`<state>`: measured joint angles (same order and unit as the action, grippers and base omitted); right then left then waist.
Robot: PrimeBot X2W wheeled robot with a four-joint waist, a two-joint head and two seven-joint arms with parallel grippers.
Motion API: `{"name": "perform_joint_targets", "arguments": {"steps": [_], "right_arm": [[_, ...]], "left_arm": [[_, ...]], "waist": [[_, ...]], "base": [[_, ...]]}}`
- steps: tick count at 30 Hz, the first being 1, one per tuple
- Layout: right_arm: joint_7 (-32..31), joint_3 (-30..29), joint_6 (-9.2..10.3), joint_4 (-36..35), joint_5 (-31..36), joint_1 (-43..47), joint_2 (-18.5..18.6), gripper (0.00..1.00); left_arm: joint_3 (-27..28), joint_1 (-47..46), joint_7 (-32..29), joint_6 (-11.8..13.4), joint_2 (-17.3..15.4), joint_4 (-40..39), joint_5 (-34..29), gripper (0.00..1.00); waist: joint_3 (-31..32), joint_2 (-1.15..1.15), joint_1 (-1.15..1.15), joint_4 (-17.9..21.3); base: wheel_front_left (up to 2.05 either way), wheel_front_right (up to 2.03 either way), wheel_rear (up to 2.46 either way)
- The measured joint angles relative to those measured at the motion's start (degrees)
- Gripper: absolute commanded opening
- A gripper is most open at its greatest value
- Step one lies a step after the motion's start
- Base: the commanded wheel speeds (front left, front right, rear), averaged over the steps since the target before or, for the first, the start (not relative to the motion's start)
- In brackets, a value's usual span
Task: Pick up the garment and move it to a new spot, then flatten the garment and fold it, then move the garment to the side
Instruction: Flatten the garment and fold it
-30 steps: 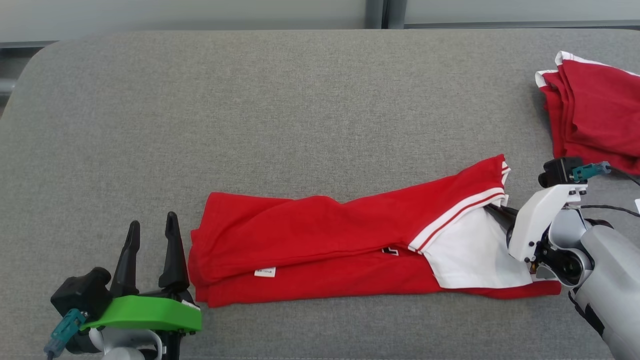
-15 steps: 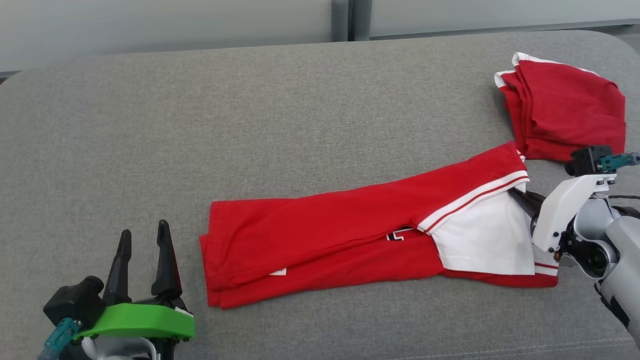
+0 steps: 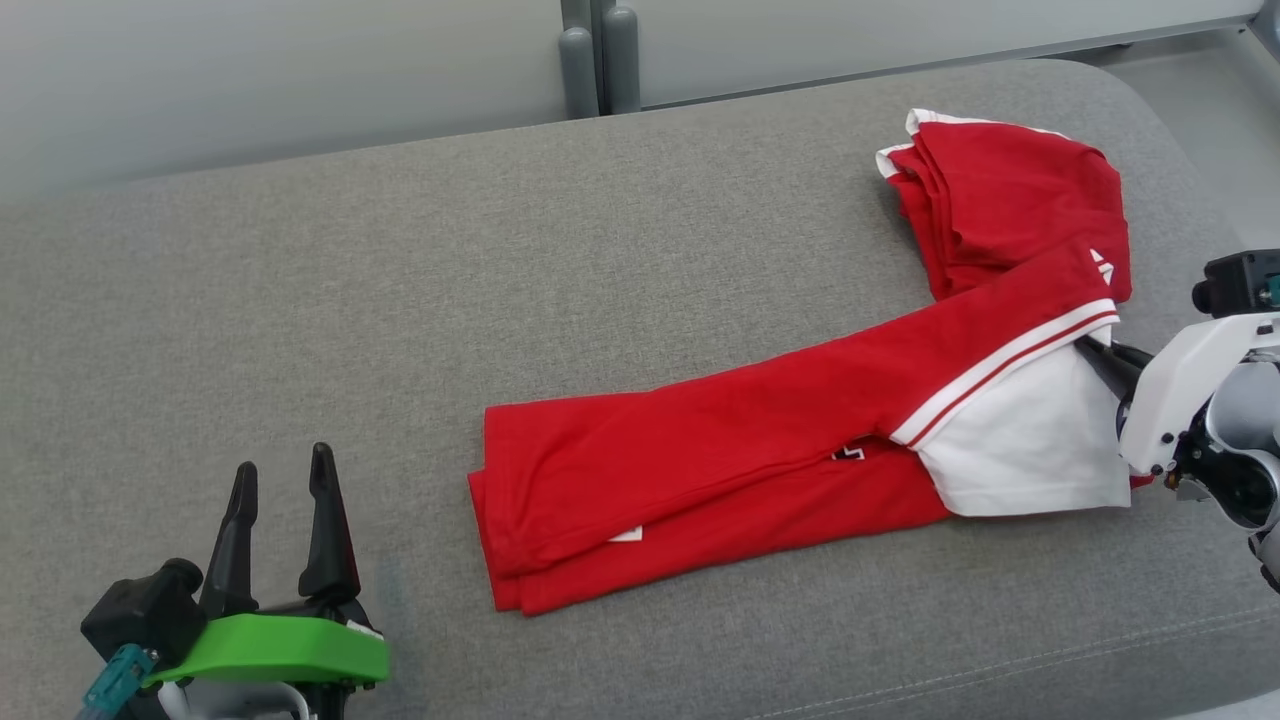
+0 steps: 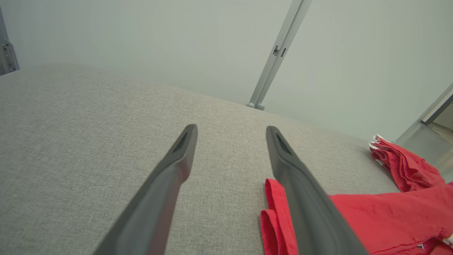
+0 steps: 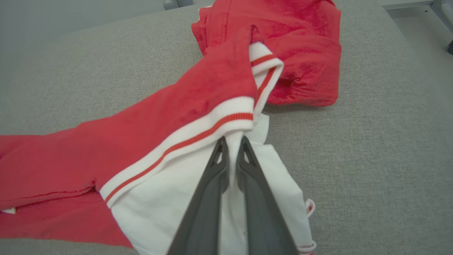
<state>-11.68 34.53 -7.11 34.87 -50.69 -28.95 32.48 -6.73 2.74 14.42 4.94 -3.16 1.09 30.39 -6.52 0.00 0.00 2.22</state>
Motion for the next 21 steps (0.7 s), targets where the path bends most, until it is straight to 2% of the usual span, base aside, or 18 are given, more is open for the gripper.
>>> {"name": "perform_joint_targets", "arguments": {"steps": [7, 17, 21], "right_arm": [[-0.5, 3.2, 0.00, -4.3, -1.0, 0.0, -1.4, 0.00], [-2.8, 10.5, 0.00, -14.4, -2.7, 0.0, -2.5, 0.00], [-3.6, 12.7, 0.00, -18.1, -4.9, 0.0, -4.1, 0.00]], "left_arm": [[-0.6, 0.2, 0.0, -0.4, 0.0, 0.0, 0.0, 1.00], [-0.8, 0.3, 0.0, -0.7, 0.1, 0.3, -0.2, 1.00], [-0.8, 0.3, 0.0, -0.7, 0.2, 0.5, -0.2, 1.00]], "waist": [[0.8, 0.00, 0.00, 2.0], [1.9, 0.00, 0.00, 2.2], [2.7, 0.00, 0.00, 2.1]], "base": [[0.00, 0.00, 0.00], [0.00, 0.00, 0.00], [0.00, 0.00, 0.00]]}}
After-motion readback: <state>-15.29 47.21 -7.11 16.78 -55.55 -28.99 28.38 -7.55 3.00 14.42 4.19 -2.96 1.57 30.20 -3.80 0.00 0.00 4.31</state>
